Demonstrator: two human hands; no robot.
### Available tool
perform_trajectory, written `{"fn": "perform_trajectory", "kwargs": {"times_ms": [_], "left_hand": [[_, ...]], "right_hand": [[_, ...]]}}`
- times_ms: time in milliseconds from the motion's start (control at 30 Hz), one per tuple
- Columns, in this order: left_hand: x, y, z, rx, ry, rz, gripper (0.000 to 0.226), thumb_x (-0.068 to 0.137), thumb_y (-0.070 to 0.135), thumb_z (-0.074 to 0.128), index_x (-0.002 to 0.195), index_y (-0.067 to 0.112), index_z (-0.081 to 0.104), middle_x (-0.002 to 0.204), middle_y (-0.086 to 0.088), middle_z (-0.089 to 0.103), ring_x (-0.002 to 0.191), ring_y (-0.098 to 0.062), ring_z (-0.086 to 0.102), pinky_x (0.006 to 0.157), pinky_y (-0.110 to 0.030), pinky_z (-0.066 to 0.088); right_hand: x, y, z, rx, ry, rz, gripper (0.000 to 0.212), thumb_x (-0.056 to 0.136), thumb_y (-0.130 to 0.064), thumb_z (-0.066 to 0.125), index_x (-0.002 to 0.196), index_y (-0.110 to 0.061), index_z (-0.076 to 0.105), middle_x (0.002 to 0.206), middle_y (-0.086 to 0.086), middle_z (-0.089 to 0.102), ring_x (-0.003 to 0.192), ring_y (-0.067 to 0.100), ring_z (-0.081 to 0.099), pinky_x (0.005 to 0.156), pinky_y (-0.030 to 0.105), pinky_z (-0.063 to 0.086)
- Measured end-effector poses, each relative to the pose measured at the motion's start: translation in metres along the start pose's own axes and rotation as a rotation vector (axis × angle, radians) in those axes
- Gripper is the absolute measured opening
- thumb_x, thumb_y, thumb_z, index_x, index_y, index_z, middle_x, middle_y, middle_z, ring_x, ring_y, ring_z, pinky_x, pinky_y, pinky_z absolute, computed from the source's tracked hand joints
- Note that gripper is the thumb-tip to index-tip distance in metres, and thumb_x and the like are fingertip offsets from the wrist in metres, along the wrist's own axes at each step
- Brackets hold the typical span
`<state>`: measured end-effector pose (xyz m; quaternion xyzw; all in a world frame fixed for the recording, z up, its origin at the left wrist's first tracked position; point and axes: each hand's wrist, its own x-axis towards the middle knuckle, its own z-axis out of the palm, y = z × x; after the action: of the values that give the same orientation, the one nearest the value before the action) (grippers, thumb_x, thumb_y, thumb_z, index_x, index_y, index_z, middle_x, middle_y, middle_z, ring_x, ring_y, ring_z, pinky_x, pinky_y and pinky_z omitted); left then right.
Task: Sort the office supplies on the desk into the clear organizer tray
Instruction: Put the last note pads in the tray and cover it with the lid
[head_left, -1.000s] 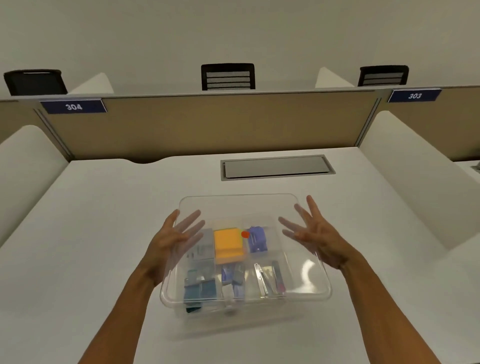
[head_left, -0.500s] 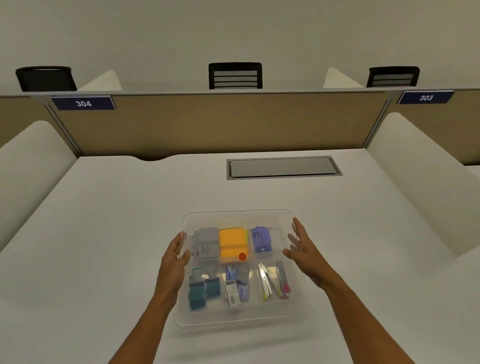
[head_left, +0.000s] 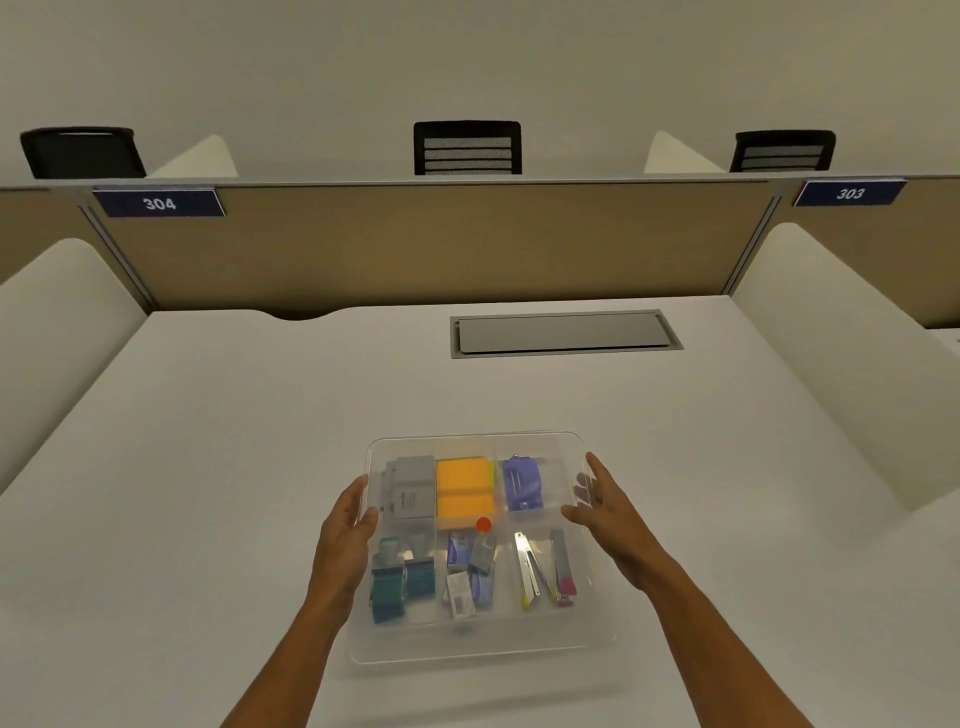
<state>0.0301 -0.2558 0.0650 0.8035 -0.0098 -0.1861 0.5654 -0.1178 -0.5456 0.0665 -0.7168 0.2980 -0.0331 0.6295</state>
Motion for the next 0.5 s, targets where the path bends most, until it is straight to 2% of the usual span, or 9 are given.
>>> {"fn": "perform_trajectory", "kwargs": {"times_ms": [100, 200, 300, 400, 433, 500], "left_hand": [[0.005, 0.001, -0.001, 0.003, -0.007, 0.003, 0.047, 0.098, 0.030, 0.048, 0.144, 0.033, 0.036, 0.151, 0.001, 0.038, 0.138, -0.029, 0.038, 0.105, -0.053, 0.038], [0.012, 0.004, -0.001, 0.015, -0.005, -0.002, 0.044, 0.099, 0.028, 0.047, 0.142, 0.030, 0.040, 0.146, -0.002, 0.045, 0.132, -0.029, 0.045, 0.102, -0.053, 0.042], [0.019, 0.007, 0.000, 0.050, -0.006, -0.003, 0.042, 0.100, 0.028, 0.047, 0.141, 0.029, 0.041, 0.142, -0.003, 0.049, 0.126, -0.031, 0.050, 0.097, -0.054, 0.046], [0.026, 0.009, 0.001, 0.091, -0.008, 0.025, 0.042, 0.099, 0.031, 0.047, 0.141, 0.029, 0.040, 0.141, -0.002, 0.049, 0.125, -0.030, 0.051, 0.096, -0.052, 0.046], [0.028, 0.008, 0.001, 0.090, -0.010, 0.030, 0.042, 0.100, 0.031, 0.047, 0.141, 0.029, 0.041, 0.141, -0.002, 0.050, 0.124, -0.030, 0.052, 0.096, -0.052, 0.046], [0.031, 0.006, 0.000, 0.084, -0.009, 0.036, 0.040, 0.100, 0.031, 0.046, 0.139, 0.028, 0.042, 0.139, -0.003, 0.052, 0.122, -0.030, 0.053, 0.097, -0.052, 0.048]], "right_hand": [[0.002, 0.003, -0.004, 0.007, 0.026, 0.024, 0.081, 0.090, -0.019, 0.067, 0.153, -0.031, 0.017, 0.156, 0.005, 0.032, 0.139, 0.026, 0.039, 0.106, 0.042, 0.040], [0.007, -0.001, -0.003, 0.036, 0.048, 0.027, 0.075, 0.091, -0.016, 0.066, 0.151, -0.029, 0.023, 0.155, 0.006, 0.034, 0.135, 0.025, 0.042, 0.103, 0.040, 0.042], [0.012, -0.004, 0.002, 0.036, 0.065, -0.011, 0.065, 0.091, -0.020, 0.066, 0.143, -0.035, 0.030, 0.151, 0.003, 0.039, 0.126, 0.017, 0.046, 0.097, 0.035, 0.044], [0.020, -0.004, 0.007, -0.016, 0.083, -0.022, 0.068, 0.091, -0.027, 0.066, 0.147, -0.032, 0.027, 0.153, 0.001, 0.037, 0.133, 0.022, 0.044, 0.103, 0.041, 0.043], [0.023, -0.004, 0.008, -0.028, 0.091, -0.026, 0.066, 0.091, -0.028, 0.066, 0.146, -0.033, 0.028, 0.152, -0.001, 0.038, 0.129, 0.018, 0.046, 0.101, 0.038, 0.044], [0.027, -0.008, 0.012, -0.045, 0.094, -0.053, 0.059, 0.091, -0.028, 0.066, 0.137, -0.040, 0.031, 0.144, -0.006, 0.042, 0.112, 0.005, 0.050, 0.089, 0.024, 0.047]]}}
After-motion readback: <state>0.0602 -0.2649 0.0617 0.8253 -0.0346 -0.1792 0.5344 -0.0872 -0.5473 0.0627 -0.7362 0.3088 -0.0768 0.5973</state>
